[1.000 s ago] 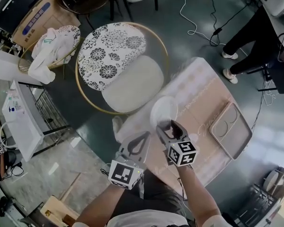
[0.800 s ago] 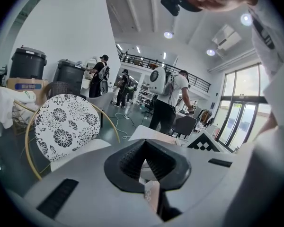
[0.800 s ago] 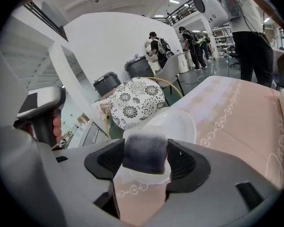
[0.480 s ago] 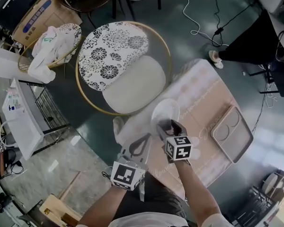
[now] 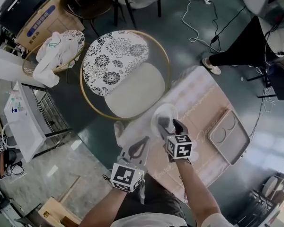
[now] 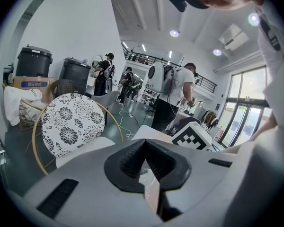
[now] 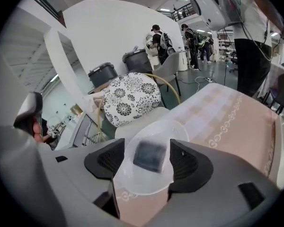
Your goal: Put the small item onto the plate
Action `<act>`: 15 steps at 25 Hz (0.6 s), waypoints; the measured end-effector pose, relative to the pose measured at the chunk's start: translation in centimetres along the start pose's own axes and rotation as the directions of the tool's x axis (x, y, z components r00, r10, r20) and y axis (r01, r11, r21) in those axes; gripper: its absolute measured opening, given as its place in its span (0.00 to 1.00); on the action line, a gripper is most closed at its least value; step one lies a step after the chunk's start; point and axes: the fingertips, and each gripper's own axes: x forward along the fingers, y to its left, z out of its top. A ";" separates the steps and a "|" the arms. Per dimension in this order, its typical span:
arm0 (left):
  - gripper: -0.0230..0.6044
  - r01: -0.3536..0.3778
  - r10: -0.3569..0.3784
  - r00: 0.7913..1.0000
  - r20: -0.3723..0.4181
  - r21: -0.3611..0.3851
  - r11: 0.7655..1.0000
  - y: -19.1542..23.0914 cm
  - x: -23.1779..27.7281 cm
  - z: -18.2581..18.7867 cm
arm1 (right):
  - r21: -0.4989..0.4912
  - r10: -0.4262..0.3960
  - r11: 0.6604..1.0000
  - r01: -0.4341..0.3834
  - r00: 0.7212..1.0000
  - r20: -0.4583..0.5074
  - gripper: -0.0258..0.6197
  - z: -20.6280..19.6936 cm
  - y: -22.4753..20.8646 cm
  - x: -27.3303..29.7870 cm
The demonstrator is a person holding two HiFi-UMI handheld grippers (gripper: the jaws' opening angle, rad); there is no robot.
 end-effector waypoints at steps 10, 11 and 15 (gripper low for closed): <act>0.04 0.015 -0.015 1.000 0.001 -0.020 1.000 -3.4 -4.1 4.1 | -0.023 0.105 0.994 -0.103 0.942 0.318 0.14 8.5 6.3 -12.5; 0.04 0.022 -0.022 1.000 0.007 -0.020 1.000 -4.1 -4.7 4.6 | -0.029 0.124 0.992 -0.121 0.931 0.343 0.13 9.1 7.3 -14.0; 0.04 0.050 -0.050 0.998 0.049 -0.005 0.999 -6.7 -6.9 7.1 | -0.060 0.154 0.988 -0.142 0.888 0.432 0.10 11.7 10.4 -19.0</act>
